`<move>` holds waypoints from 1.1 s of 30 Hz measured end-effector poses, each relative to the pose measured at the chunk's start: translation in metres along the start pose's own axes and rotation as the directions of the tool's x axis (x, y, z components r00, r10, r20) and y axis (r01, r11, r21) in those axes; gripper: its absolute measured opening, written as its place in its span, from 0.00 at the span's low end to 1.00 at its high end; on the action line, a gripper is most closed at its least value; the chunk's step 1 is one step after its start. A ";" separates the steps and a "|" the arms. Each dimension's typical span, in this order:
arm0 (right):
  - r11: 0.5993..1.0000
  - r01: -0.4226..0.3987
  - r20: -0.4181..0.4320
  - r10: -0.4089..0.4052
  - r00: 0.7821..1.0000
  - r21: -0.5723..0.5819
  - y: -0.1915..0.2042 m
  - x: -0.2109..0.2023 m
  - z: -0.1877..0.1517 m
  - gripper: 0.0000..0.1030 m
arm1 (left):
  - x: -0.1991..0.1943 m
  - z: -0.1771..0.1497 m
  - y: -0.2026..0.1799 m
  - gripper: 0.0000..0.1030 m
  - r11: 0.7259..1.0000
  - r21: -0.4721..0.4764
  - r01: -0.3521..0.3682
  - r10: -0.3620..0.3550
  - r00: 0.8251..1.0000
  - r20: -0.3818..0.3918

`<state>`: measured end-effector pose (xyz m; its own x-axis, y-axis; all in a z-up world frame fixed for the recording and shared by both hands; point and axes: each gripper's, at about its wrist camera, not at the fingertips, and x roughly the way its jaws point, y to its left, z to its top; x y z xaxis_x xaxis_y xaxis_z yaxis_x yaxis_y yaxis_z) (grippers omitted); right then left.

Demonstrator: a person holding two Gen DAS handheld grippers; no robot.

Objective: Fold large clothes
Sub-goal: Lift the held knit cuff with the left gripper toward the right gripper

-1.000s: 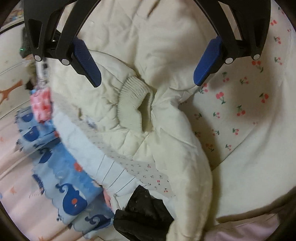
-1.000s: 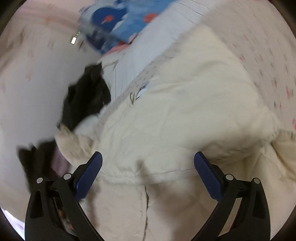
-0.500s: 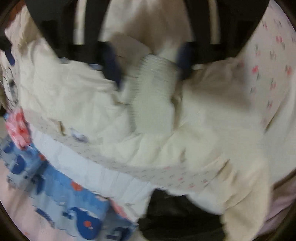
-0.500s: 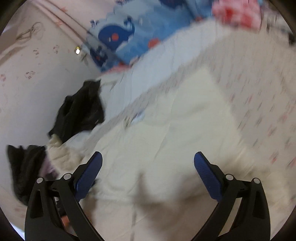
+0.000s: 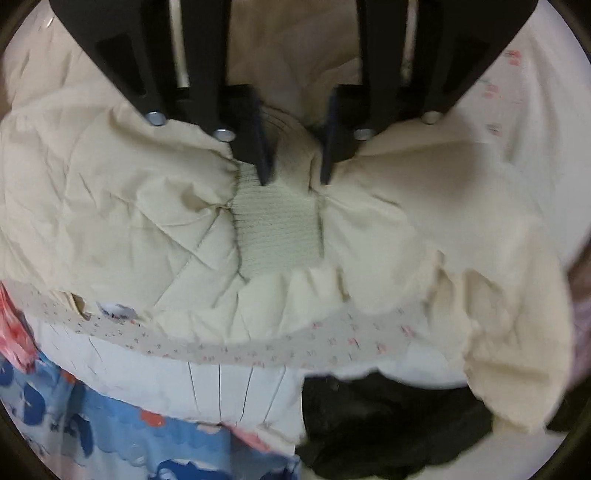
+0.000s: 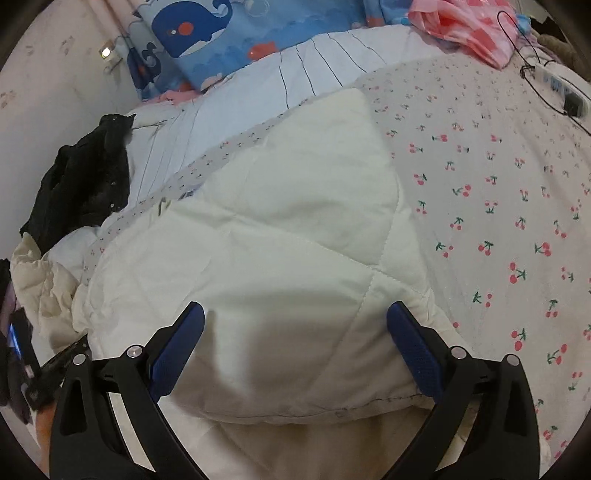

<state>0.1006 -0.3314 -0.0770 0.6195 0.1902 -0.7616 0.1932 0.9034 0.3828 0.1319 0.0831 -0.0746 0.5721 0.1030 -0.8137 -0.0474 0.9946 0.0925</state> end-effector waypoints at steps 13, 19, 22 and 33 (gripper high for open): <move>0.994 -0.098 -0.002 0.098 0.995 0.049 0.007 -0.011 -0.005 0.93 | -0.125 0.151 0.101 0.93 0.936 -0.164 -0.311 0.349 0.879 0.325; 0.996 -0.087 -0.016 0.087 0.996 0.021 0.015 -0.006 -0.007 0.93 | -0.071 0.259 0.118 0.93 0.831 -0.091 -0.549 0.556 0.812 0.176; 0.996 -0.085 -0.022 0.085 0.996 0.012 0.017 -0.004 -0.007 0.93 | -0.028 0.282 0.149 0.93 0.809 -0.079 -0.582 0.583 0.812 -0.013; 0.995 -0.095 -0.026 0.095 0.995 0.002 0.019 -0.003 -0.009 0.93 | 0.004 0.218 0.209 0.17 0.939 -0.307 -0.153 0.124 0.986 -0.110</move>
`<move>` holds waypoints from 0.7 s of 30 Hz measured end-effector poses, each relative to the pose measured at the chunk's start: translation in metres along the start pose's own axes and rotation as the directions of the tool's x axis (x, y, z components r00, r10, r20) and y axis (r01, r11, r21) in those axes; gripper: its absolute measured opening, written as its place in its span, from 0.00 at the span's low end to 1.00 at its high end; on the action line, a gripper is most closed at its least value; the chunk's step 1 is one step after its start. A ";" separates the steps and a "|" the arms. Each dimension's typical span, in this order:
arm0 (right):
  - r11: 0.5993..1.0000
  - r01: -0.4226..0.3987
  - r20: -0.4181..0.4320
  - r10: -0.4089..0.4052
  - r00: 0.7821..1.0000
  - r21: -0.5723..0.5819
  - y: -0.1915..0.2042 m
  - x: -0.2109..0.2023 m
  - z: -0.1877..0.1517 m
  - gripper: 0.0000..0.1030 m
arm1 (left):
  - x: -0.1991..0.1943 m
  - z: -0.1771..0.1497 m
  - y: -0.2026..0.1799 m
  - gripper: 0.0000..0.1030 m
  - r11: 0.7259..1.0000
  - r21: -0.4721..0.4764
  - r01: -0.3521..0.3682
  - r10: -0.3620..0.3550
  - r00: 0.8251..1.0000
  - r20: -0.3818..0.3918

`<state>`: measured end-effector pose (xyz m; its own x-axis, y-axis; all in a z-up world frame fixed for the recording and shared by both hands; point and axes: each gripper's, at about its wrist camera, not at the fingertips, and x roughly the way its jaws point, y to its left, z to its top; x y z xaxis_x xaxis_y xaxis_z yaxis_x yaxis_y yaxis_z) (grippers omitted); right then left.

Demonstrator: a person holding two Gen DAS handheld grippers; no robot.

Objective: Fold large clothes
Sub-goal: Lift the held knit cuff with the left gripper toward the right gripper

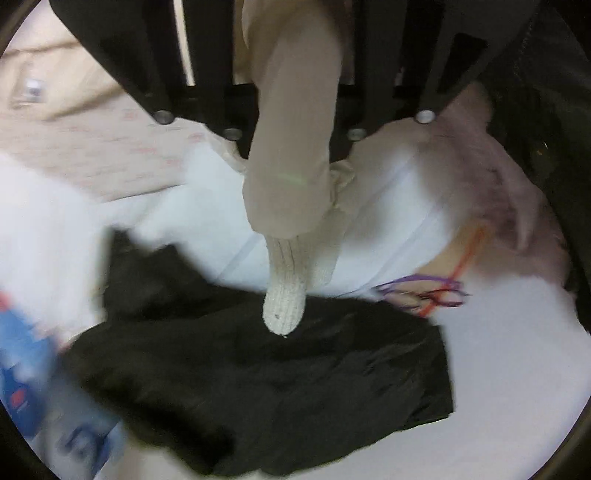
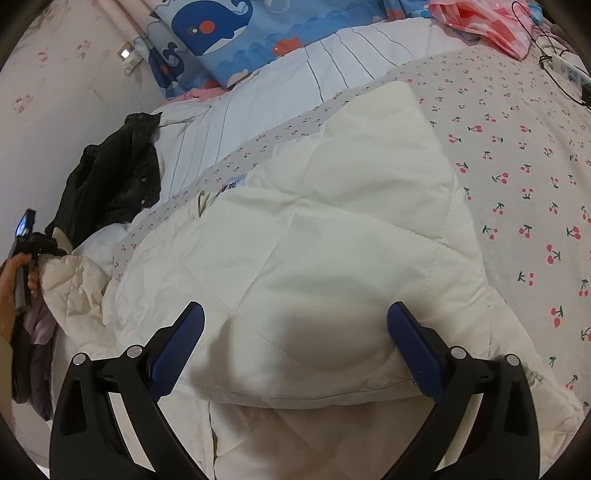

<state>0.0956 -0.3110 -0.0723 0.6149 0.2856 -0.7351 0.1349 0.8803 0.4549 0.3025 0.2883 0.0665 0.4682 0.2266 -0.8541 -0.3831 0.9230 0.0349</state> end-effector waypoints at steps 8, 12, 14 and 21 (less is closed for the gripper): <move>0.991 -0.126 0.061 0.124 0.990 0.035 0.002 -0.020 0.005 0.93 | -0.120 -0.057 -0.035 0.15 0.827 0.096 0.553 -0.556 0.782 0.282; 0.940 -0.326 0.110 0.315 0.943 0.104 -0.004 -0.036 0.012 0.93 | -0.164 -0.113 -0.113 0.15 0.695 0.258 0.671 -0.719 0.641 0.270; 0.876 -0.445 0.129 0.428 0.895 0.187 -0.018 -0.037 0.015 0.93 | -0.172 -0.145 -0.157 0.15 0.645 0.332 0.689 -0.763 0.603 0.231; 0.603 -0.642 0.241 0.612 0.753 0.474 -0.082 -0.030 0.021 0.93 | -0.118 -0.290 -0.323 0.15 0.538 0.490 0.686 -0.778 0.627 -0.023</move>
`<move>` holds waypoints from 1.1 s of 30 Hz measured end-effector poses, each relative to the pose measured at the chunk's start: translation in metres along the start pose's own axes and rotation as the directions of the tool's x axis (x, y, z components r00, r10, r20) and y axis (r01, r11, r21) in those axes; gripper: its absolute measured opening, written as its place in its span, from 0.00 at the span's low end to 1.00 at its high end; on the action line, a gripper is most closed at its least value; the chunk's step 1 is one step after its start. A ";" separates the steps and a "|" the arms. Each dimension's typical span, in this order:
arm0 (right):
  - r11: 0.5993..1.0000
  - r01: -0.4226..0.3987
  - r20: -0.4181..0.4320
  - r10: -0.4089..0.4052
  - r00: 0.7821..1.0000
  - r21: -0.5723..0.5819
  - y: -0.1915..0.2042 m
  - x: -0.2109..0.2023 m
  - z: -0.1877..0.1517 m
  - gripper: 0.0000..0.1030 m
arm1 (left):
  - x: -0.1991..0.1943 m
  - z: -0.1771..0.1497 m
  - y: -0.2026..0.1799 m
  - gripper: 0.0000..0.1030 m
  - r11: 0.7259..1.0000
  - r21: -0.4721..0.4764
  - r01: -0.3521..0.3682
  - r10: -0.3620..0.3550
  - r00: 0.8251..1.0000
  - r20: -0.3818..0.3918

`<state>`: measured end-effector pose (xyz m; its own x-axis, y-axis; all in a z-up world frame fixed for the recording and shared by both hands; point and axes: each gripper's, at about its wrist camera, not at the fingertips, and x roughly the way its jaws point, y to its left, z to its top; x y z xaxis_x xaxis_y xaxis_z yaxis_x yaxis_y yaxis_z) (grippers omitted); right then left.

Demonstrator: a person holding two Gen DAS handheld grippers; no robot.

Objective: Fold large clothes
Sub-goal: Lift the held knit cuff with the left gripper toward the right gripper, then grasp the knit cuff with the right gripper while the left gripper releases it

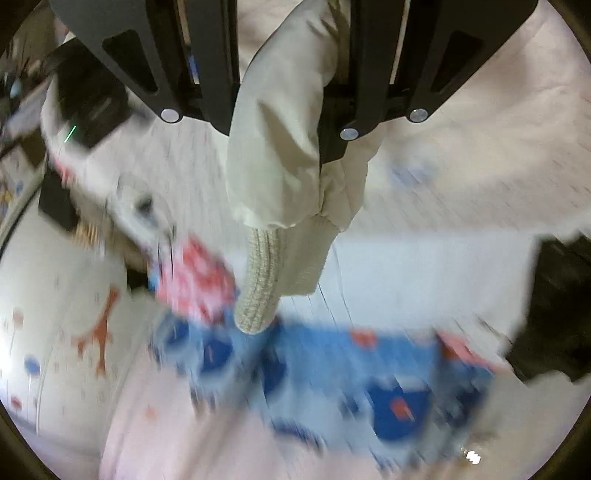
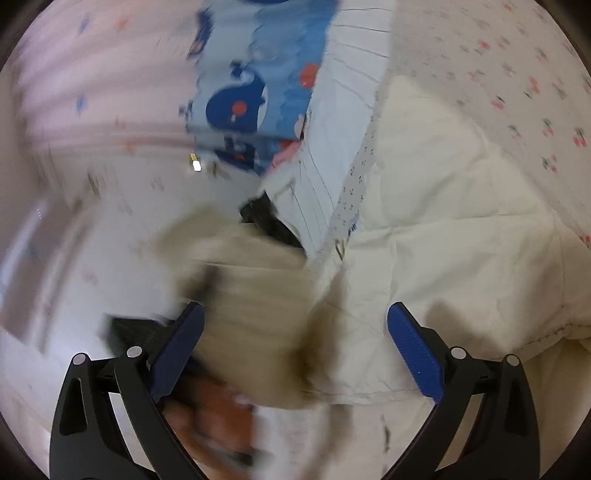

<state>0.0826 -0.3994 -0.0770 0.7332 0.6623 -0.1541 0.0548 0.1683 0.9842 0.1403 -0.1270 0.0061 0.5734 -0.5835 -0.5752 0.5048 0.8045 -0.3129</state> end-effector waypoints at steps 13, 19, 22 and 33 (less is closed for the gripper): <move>0.994 0.041 -0.033 -0.038 0.999 0.097 -0.032 0.009 0.014 0.93 | 0.036 -0.096 -0.049 0.83 0.918 0.391 -0.072 0.127 0.985 -0.117; 0.995 0.088 -0.060 -0.085 0.995 0.055 -0.033 0.019 0.007 0.93 | -0.005 -0.106 -0.054 0.91 0.852 0.509 -0.120 0.187 0.979 -0.082; 0.987 0.153 -0.084 -0.156 0.984 -0.043 -0.023 0.026 0.002 0.84 | -0.038 -0.099 -0.035 0.91 0.885 0.450 -0.123 0.174 0.982 -0.074; 0.696 0.381 0.248 -0.289 0.925 -0.608 0.130 0.018 -0.018 0.19 | -0.146 -0.029 0.087 0.93 0.959 0.005 -0.283 0.280 0.949 0.145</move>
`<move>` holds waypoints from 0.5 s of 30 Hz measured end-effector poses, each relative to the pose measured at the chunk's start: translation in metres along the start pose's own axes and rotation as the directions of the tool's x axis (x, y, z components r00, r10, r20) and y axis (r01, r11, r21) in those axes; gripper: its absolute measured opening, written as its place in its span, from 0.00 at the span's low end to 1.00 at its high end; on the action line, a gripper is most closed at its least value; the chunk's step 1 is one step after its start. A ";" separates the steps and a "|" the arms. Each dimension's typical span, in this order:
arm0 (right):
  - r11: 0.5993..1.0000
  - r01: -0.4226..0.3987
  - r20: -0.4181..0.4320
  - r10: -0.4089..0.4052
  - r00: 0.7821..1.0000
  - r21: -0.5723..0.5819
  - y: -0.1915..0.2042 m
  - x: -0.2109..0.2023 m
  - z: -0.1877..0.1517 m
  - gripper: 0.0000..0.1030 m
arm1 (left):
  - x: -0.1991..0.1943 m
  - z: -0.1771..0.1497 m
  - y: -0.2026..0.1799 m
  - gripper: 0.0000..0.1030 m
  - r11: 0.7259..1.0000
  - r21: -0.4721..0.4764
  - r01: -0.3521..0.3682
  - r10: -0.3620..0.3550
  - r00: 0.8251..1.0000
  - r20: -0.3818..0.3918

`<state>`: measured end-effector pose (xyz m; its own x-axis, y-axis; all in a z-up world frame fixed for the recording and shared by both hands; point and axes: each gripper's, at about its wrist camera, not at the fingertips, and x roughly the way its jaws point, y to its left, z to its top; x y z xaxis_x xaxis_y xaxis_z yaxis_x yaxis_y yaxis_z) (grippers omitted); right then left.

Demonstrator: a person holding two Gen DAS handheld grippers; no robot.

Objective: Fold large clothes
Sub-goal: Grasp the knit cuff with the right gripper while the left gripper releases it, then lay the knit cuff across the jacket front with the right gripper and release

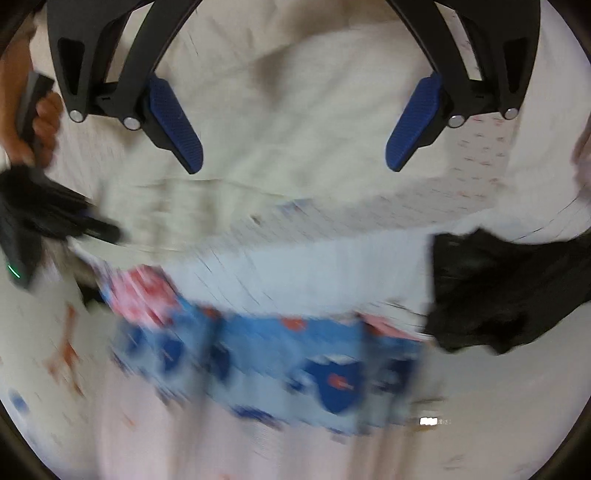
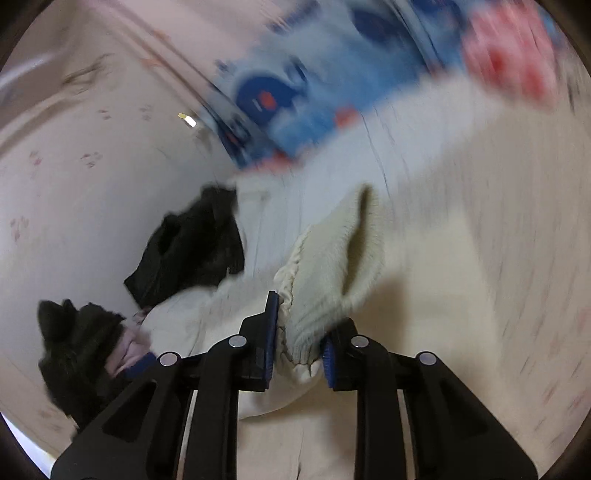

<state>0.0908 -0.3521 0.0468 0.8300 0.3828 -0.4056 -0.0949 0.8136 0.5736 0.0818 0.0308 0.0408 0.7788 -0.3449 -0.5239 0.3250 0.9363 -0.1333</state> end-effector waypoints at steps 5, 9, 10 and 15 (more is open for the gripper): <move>0.990 0.139 0.012 -0.139 0.990 -0.003 -0.036 0.011 0.013 0.18 | 0.035 -0.003 0.038 0.93 0.990 -0.136 -0.035 0.032 0.999 -0.027; 0.960 0.273 -0.197 -0.255 0.947 0.067 -0.105 0.054 -0.034 0.19 | 0.100 -0.043 0.057 0.93 0.979 -0.138 -0.151 0.117 0.967 -0.226; 0.958 0.278 -0.235 -0.254 0.938 0.076 -0.115 0.060 -0.044 0.21 | 0.109 -0.053 0.063 0.93 0.976 -0.140 -0.165 0.124 0.957 -0.262; 0.948 0.285 -0.248 -0.245 0.937 0.143 -0.126 0.047 -0.046 0.38 | 0.110 -0.062 0.077 0.94 0.970 -0.187 -0.157 0.090 0.942 -0.322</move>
<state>0.1167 -0.4163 -0.0771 0.6650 0.2684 -0.6969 0.2250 0.8178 0.5296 0.1589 0.0687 -0.0791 0.5902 -0.2190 -0.7770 0.0929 0.9745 -0.2041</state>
